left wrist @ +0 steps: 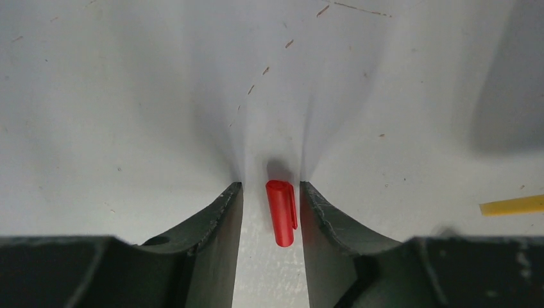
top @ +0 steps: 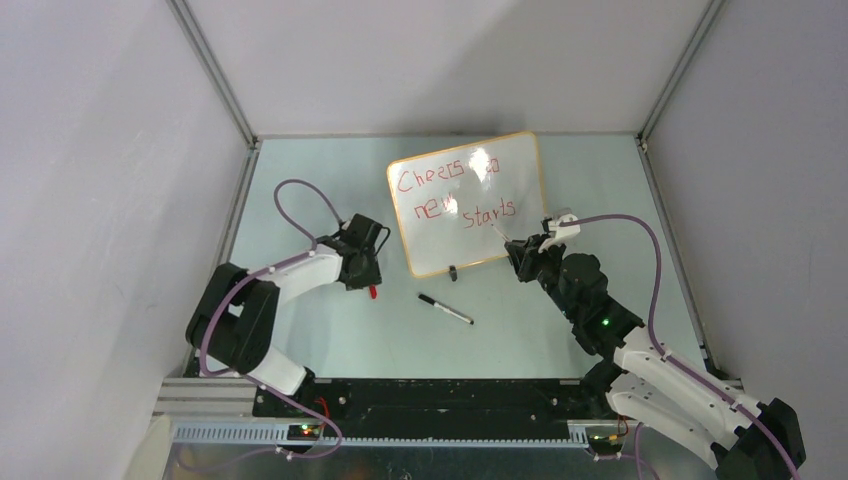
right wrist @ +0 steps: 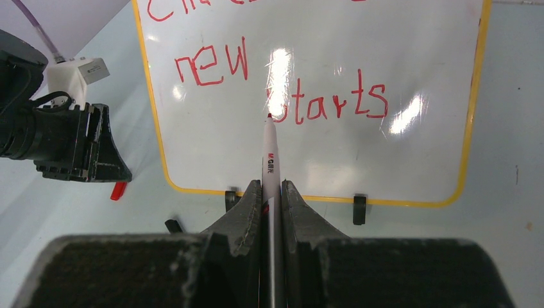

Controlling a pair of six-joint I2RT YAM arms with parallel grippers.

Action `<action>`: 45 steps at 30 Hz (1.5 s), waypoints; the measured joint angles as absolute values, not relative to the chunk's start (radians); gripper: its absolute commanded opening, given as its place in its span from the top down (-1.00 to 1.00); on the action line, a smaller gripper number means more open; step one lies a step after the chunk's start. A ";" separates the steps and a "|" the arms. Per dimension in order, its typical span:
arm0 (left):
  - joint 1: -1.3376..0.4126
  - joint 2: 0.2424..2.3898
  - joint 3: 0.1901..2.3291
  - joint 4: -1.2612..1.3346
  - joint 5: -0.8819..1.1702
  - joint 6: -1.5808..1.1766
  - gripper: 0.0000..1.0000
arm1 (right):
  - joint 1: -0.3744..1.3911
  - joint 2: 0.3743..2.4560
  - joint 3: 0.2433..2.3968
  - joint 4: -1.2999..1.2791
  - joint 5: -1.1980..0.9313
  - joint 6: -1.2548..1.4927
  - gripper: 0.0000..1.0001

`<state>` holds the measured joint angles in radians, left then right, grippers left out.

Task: Write a sentence on the whiteboard
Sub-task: Pick up the pen cap from the center of the board.

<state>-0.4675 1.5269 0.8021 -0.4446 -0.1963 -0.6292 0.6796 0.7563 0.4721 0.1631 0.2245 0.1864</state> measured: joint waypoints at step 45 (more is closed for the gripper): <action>-0.474 0.979 0.749 -0.595 -0.211 -1.102 1.00 | 1.151 0.847 0.472 0.299 0.265 0.115 1.00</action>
<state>-0.4736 0.9787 0.7494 -0.5949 -0.2111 -1.1023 1.1507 0.8474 0.4717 0.2989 0.2646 0.1146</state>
